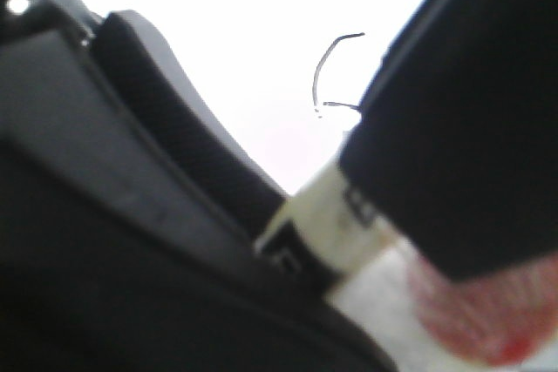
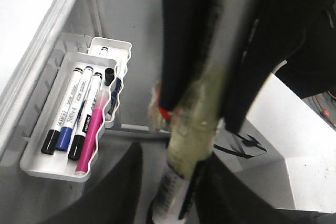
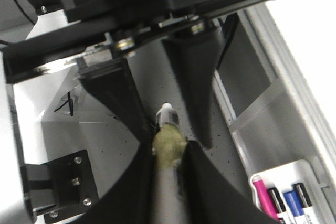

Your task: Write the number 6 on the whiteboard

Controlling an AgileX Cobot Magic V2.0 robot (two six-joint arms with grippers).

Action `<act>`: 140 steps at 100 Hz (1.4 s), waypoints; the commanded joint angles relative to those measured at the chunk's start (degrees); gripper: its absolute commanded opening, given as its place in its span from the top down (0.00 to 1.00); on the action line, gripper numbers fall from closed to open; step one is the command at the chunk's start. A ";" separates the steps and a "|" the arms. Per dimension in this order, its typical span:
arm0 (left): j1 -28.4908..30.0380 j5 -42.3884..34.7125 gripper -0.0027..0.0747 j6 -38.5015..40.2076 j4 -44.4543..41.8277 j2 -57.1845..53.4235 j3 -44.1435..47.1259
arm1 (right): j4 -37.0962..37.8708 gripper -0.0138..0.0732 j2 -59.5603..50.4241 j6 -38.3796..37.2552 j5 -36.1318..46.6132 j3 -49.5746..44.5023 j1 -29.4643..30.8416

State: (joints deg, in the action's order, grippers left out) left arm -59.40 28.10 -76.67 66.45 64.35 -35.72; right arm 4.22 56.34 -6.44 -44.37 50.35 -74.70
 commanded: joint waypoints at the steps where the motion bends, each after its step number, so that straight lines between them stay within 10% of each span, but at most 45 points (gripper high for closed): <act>1: -0.01 -2.75 0.52 1.92 6.52 -0.93 -2.19 | -0.25 0.89 -0.47 0.68 2.58 1.51 -0.09; 35: -0.01 -2.75 0.53 1.92 7.33 -0.93 -2.19 | -0.25 0.89 1.22 0.68 2.58 1.51 -0.09; 74: -0.01 -4.35 0.99 1.92 8.40 -0.93 -2.19 | -0.25 0.89 1.47 0.68 3.04 1.51 -0.09; 91: -0.01 -5.57 0.99 1.92 8.40 -0.93 -2.19 | -0.25 0.88 1.47 0.68 3.04 1.51 -0.09; 120: -0.01 -6.70 0.99 2.38 9.07 -0.93 -2.08 | 7.37 0.33 -1.85 0.68 3.04 1.51 -0.09; 140: -0.01 -22.99 0.99 2.49 23.32 -0.93 1.54 | 18.91 0.39 -11.46 -8.38 2.83 1.51 -0.09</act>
State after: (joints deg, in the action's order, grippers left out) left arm -59.49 17.27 -77.33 78.00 64.54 -33.51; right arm 17.50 49.86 -11.03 -44.58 50.31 -74.83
